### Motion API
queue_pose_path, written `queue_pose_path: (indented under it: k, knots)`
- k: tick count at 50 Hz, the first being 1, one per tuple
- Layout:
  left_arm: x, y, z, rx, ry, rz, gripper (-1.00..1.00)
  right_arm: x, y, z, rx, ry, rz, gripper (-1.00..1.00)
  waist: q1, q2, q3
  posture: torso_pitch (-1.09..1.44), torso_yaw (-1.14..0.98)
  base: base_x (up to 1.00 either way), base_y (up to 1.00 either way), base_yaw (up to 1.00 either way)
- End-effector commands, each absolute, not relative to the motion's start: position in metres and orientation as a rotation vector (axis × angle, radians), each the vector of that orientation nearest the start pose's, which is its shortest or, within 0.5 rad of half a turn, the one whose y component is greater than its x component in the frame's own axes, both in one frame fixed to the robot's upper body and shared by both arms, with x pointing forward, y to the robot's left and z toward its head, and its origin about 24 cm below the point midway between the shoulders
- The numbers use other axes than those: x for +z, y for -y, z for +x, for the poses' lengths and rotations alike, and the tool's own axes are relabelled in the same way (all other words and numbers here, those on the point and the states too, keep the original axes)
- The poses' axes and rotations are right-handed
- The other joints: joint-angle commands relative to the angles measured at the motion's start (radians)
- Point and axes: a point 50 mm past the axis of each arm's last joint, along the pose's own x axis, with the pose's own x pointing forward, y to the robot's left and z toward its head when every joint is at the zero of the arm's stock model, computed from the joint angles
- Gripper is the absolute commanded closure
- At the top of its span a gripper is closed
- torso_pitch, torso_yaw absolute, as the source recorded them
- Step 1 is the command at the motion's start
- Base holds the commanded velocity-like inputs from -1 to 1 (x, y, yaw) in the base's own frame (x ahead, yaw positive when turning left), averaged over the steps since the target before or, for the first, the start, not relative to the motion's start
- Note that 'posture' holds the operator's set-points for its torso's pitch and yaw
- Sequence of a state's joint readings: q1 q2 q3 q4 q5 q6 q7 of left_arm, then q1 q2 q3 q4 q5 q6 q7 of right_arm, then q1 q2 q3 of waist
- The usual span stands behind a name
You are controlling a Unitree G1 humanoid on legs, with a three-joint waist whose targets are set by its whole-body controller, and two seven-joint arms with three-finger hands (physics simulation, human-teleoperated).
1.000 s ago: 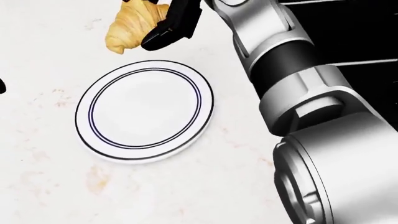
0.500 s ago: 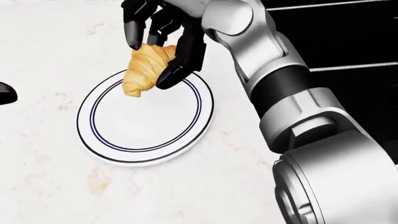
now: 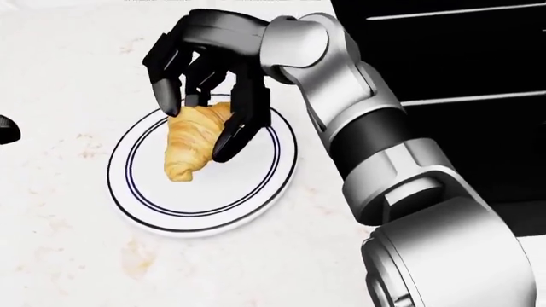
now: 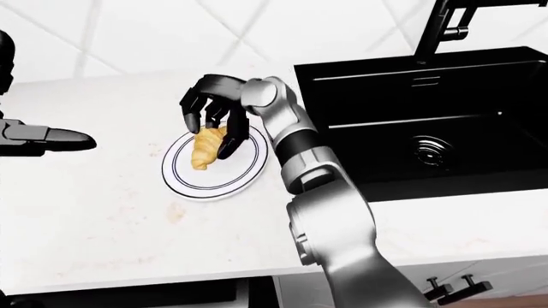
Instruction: Place the pastries on the plates.
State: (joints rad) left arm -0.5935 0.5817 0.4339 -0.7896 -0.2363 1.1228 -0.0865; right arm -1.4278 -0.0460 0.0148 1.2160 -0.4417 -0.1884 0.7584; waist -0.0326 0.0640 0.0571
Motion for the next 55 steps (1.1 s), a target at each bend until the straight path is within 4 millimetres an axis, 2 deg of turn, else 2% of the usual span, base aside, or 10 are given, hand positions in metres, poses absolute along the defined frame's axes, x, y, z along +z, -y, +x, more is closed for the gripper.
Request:
queue_pose_path:
  k: [1, 5, 8, 24, 25, 27, 37, 43, 52, 55]
  knots:
    - [0.308, -0.234, 0.223, 0.183, 0.428, 0.316, -1.0, 0.266, 0.01, 0.398, 0.974, 0.259, -0.803, 1.0, -0.001, 0.006, -0.029, 0.0, 0.0, 0.0, 0.0, 0.0]
    - [0.308, -0.235, 0.222, 0.184, 0.428, 0.319, -1.0, 0.262, 0.01, 0.397, 0.98, 0.251, -0.802, 0.98, -0.001, 0.007, -0.029, 0.0, 0.0, 0.0, 0.0, 0.0]
    - [0.308, -0.235, 0.22, 0.188, 0.428, 0.323, -1.0, 0.258, 0.01, 0.398, 0.982, 0.248, -0.822, 0.85, -0.001, 0.007, -0.029, 0.0, 0.0, 0.0, 0.0, 0.0]
    - [0.31, -0.233, 0.224, 0.183, 0.433, 0.324, -1.0, 0.255, 0.017, 0.401, 0.952, 0.243, -0.889, -0.19, 0.001, 0.007, -0.029, 0.0, 0.0, 0.0, 0.0, 0.0]
    - [0.311, -0.233, 0.224, 0.181, 0.435, 0.321, -1.0, 0.255, 0.017, 0.401, 0.952, 0.243, -0.89, -0.37, 0.002, 0.007, -0.029, 0.0, 0.0, 0.0, 0.0, 0.0]
    - [0.311, -0.232, 0.226, 0.18, 0.434, 0.324, -1.0, 0.256, 0.017, 0.401, 0.954, 0.248, -0.889, -1.0, 0.002, 0.006, -0.03, 0.0, 0.0, 0.0, 0.0, 0.0]
    - [0.312, -0.232, 0.225, 0.179, 0.437, 0.318, -1.0, 0.282, 0.02, 0.402, 0.885, 0.303, -0.831, -1.0, 0.002, 0.005, -0.03, 0.0, 0.0, 0.0, 0.0, 0.0]
    - [0.312, -0.231, 0.225, 0.175, 0.433, 0.312, -1.0, 0.322, 0.039, 0.41, 0.602, 0.298, -0.597, -1.0, 0.006, 0.003, -0.029, 0.0, 0.0, 0.0, 0.0, 0.0]
    - [0.311, -0.23, 0.227, 0.166, 0.436, 0.308, -1.0, 0.375, 0.066, 0.405, 0.301, 0.319, -0.328, -1.0, 0.014, -0.006, -0.063, -0.09, 0.0, 0.0, 0.0, 0.0]
    - [0.309, -0.23, 0.227, 0.17, 0.435, 0.305, -1.0, 0.383, 0.074, 0.401, 0.244, 0.338, -0.344, -1.0, 0.018, -0.009, -0.079, -0.12, 0.0, 0.0, 0.0, 0.0]
